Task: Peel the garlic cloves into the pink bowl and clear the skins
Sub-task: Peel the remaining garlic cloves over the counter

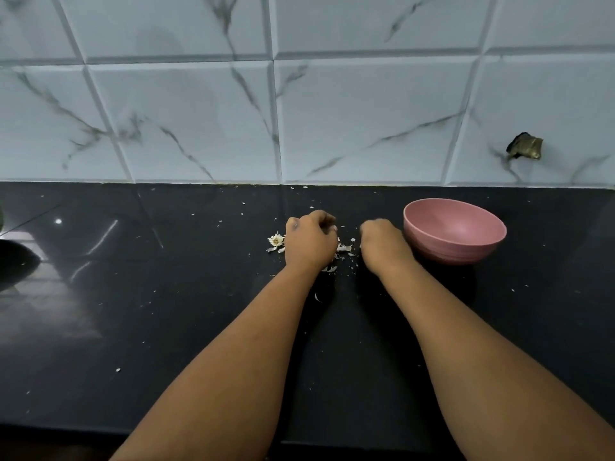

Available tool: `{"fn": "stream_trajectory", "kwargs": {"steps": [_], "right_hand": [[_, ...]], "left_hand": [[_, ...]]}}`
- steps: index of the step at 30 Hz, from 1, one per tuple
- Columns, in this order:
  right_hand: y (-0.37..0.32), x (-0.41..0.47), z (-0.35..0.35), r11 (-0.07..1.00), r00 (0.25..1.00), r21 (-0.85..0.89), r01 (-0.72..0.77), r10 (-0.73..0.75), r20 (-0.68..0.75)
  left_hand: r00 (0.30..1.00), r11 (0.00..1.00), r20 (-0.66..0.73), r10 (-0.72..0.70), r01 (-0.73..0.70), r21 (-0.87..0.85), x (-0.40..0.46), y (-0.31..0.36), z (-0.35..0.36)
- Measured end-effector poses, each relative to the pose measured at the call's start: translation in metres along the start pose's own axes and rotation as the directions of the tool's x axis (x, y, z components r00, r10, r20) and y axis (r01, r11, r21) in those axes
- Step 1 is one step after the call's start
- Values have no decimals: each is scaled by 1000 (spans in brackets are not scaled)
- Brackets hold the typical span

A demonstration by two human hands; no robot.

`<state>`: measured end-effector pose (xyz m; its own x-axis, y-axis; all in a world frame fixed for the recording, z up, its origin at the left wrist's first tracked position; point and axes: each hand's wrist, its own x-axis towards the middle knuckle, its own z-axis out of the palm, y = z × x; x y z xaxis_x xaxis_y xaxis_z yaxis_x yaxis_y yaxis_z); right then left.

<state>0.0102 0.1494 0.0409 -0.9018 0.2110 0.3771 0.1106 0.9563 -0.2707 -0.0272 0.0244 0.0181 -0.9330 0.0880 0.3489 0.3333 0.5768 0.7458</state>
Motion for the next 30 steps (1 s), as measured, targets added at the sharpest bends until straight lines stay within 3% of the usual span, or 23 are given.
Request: {"fn": "stream_trajectory", "kwargs": {"steps": [1, 3, 5, 7, 8, 10, 11, 13, 17, 19, 22, 30], "right_hand": [[-1, -2, 4, 996, 992, -85, -34, 43, 115], [-2, -2, 10, 998, 989, -64, -24, 33, 146], [1, 2, 16, 986, 1000, 165, -3, 5, -14], [7, 4, 22, 894, 983, 446, -32, 109, -148], [9, 3, 23, 797, 974, 599, -82, 190, -120], [6, -3, 22, 429, 946, 871, -240, 306, 110], [5, -4, 21, 248, 927, 922, -297, 307, 216], [1, -5, 19, 111, 912, 935, -338, 285, 296], [-2, -4, 20, 25, 899, 936, -350, 290, 329], [-3, -6, 20, 37, 899, 937, -348, 297, 322], [-4, -8, 20, 102, 916, 936, -337, 266, 301], [-6, -9, 18, 88, 920, 939, -333, 248, 303]], "left_hand": [[1000, 1000, 16, 4, -4, 0, -1, 0, 0], [998, 1000, 58, 22, -22, -7, -3, -1, 1], [997, 999, 64, 37, -34, -36, -2, 0, 1], [999, 994, 34, 36, -32, -104, 0, 1, 1], [999, 989, 31, 31, -26, -147, 1, 1, 1], [998, 978, 56, 30, -18, -206, 1, 2, 3], [997, 976, 64, 36, -22, -218, 0, 2, 4], [998, 965, 49, 42, -28, -260, 0, 4, 3], [998, 909, 61, -27, 50, -414, 1, 5, 5], [993, 890, 99, -60, 98, -446, 1, 6, 6], [994, 904, 94, -61, 95, -417, 0, 6, 6], [997, 980, 79, -14, 29, -199, -2, 10, 6]]}}
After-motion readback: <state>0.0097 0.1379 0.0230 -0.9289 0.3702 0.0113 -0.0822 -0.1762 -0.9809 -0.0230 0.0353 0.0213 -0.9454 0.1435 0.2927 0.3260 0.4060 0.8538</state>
